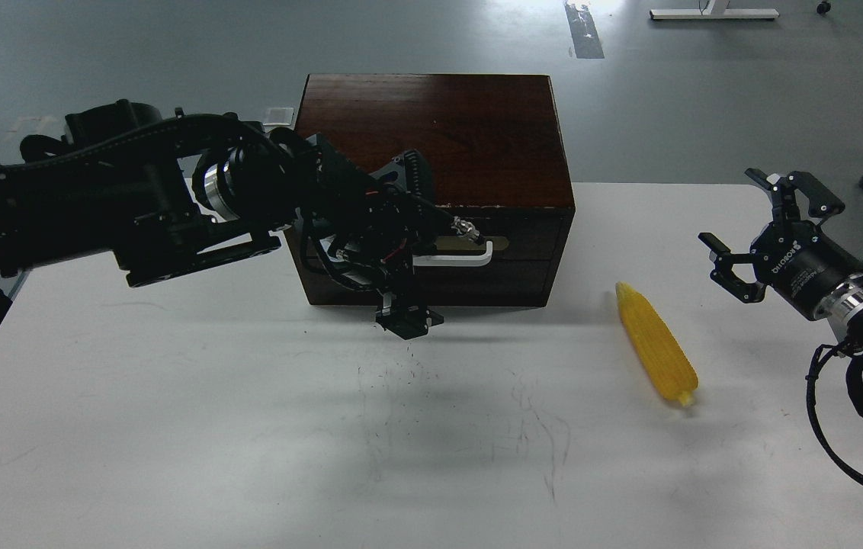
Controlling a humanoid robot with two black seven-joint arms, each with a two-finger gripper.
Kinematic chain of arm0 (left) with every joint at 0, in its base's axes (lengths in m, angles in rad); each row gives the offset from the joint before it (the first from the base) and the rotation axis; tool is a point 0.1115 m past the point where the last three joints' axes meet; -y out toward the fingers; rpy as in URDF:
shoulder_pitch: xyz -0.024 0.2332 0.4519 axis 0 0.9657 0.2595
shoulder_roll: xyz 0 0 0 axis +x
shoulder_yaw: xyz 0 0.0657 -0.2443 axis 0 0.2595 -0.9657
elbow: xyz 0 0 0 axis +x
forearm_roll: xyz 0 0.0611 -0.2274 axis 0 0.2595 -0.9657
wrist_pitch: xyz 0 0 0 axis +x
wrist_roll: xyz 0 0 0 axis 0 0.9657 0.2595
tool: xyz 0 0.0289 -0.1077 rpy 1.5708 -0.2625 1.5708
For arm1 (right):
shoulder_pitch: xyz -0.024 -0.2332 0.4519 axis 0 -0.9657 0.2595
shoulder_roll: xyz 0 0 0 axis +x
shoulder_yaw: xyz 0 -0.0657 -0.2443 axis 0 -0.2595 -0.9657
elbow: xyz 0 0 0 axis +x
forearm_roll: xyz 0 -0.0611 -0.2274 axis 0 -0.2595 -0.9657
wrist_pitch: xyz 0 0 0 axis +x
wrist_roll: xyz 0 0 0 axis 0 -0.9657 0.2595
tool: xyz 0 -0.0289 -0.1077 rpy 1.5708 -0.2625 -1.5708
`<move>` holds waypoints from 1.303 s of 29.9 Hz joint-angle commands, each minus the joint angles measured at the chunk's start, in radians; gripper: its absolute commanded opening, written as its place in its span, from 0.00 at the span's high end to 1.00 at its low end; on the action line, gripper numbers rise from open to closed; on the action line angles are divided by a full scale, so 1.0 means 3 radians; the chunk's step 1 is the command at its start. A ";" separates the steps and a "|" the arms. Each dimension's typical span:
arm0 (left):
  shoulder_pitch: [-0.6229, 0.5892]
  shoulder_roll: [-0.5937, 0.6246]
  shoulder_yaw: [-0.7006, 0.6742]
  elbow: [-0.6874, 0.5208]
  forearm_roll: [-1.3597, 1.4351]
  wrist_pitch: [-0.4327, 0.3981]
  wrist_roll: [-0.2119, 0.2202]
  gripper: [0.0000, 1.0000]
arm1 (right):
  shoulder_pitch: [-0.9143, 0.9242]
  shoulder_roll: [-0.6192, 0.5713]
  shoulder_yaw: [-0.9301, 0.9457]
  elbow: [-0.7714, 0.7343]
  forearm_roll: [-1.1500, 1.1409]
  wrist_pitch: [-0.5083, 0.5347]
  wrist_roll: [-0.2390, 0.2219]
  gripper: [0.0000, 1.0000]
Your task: Put corn in drawer with both arms
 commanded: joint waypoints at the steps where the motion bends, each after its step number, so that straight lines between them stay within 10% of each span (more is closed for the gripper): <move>1: 0.0003 -0.0004 0.0000 0.0000 0.0001 0.0000 0.0000 0.01 | 0.0000 0.0000 0.0000 0.0000 0.0000 0.0000 0.0000 0.00; 39: -0.0058 0.0118 0.0204 -0.1038 -0.0004 0.0000 0.0000 0.01 | 0.0000 -0.0072 0.0005 0.0005 0.0005 0.0000 0.0000 0.00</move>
